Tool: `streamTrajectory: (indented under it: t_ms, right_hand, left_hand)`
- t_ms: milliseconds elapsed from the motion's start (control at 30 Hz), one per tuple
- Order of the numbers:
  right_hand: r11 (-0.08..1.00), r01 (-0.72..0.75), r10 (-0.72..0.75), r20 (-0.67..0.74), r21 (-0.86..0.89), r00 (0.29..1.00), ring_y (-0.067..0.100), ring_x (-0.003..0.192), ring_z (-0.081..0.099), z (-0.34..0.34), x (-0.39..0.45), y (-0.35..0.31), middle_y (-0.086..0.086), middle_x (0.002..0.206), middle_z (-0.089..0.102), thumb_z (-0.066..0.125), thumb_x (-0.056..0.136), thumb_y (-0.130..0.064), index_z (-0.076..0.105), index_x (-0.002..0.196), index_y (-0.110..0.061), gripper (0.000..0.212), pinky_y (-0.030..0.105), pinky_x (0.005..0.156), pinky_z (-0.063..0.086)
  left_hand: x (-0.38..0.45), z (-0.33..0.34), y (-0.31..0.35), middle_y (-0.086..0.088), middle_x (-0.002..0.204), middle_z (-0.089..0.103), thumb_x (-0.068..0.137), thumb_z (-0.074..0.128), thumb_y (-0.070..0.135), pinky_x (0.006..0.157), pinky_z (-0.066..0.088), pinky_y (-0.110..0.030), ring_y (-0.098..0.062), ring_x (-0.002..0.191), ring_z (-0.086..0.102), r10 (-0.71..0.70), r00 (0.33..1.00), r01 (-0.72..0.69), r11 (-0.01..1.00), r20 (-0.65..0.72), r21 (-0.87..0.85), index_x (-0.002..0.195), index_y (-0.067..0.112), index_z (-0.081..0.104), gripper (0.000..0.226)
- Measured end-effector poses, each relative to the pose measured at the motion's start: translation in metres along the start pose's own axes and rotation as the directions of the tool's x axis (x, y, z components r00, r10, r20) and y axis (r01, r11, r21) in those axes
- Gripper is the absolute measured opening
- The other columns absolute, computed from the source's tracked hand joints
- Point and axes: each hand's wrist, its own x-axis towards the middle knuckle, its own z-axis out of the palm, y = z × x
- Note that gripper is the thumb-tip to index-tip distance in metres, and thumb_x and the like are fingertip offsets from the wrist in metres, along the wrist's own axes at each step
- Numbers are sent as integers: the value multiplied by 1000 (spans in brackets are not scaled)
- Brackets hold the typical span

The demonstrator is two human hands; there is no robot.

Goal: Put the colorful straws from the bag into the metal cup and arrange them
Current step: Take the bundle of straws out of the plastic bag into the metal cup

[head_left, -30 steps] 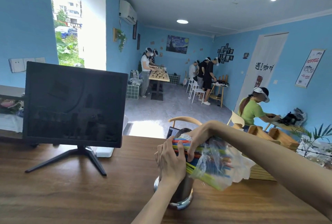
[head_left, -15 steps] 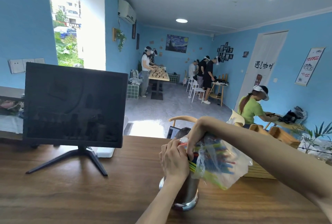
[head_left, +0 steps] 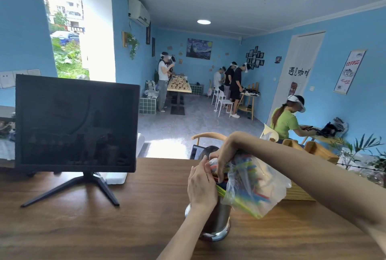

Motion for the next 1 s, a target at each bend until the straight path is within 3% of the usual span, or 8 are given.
streamTrajectory:
  t_ms: [233, 367, 433, 500, 600, 700, 833, 1000]
  right_hand:
    - [995, 65, -64, -11, 76, 998, 5, 151, 13, -2, 3, 8, -21, 164, 22, 75, 41, -95, 28, 152, -52, 128, 28, 109, 22]
    - [975, 115, -119, 7, 187, 993, 0, 144, 23, -11, 8, 23, -47, 124, 42, 74, 50, -93, 64, 96, -63, 56, 29, 108, 27]
    - [967, 164, -157, -54, 192, 986, -8, 129, 22, -11, -2, 28, -56, 106, 39, 72, 53, -92, 63, 114, -57, 71, 27, 107, 23]
    - [957, 189, -173, -93, 219, 981, -10, 122, 31, -8, -8, 30, -49, 118, 42, 73, 57, -89, 55, 137, -42, 95, 25, 107, 24]
    - [954, 229, -199, -161, 193, 967, -7, 122, 23, -3, -19, 28, -45, 111, 37, 66, 83, -73, 56, 142, -28, 75, 19, 101, 30]
    - [954, 280, -246, -251, 110, 936, -6, 124, 24, 0, -32, 26, -21, 144, 47, 49, 98, -63, 55, 146, -22, 63, 24, 108, 24]
    - [933, 338, -251, -449, 123, 857, 4, 123, 45, 3, -72, 27, -4, 155, 48, 35, 92, -74, 53, 146, -27, 74, 27, 103, 32]
    - [857, 468, -229, -652, 217, 723, -7, 135, 39, 42, -123, 58, -36, 151, 37, 54, 77, -89, 33, 149, -58, 81, 30, 110, 31]
  left_hand:
    - [-3, -5, 1, 2, 130, 66, 110, 27, 38, 97, 48, -37, -20, 125, 58, 37, 999, -37, 999, 5, 26, 143, 32, 57, 45]
    - [-3, -5, 1, 5, 135, 66, 110, 36, 29, 99, 47, -33, -16, 128, 56, 61, 998, -61, 997, -4, 54, 144, 26, 57, 40]
    - [-2, -4, 2, 5, 137, 64, 110, 37, 27, 101, 45, -32, -16, 130, 54, 59, 998, -58, 998, -13, 34, 145, 24, 55, 39]
    - [-1, -4, 2, 4, 138, 64, 110, 38, 21, 103, 45, -33, -18, 131, 53, 61, 998, -61, 998, -11, 30, 145, 22, 55, 39]
    - [0, -3, 1, 2, 130, 67, 106, 39, 9, 100, 46, -32, -18, 127, 54, 58, 998, -58, 997, -2, 43, 139, 22, 59, 41]
    - [0, -3, 1, -1, 130, 66, 105, 36, 7, 99, 45, -31, -19, 128, 54, 3, 1000, -3, 1000, -20, 22, 140, 22, 59, 45]
    - [1, -2, 3, -2, 126, 67, 104, 37, 4, 95, 44, -30, -20, 127, 53, -7, 1000, 7, 1000, -2, 5, 135, 20, 61, 43]
    - [3, -3, 3, 2, 113, 67, 87, 42, -10, 86, 42, -26, -21, 119, 52, 2, 999, -4, 999, 39, 49, 117, 18, 67, 49]
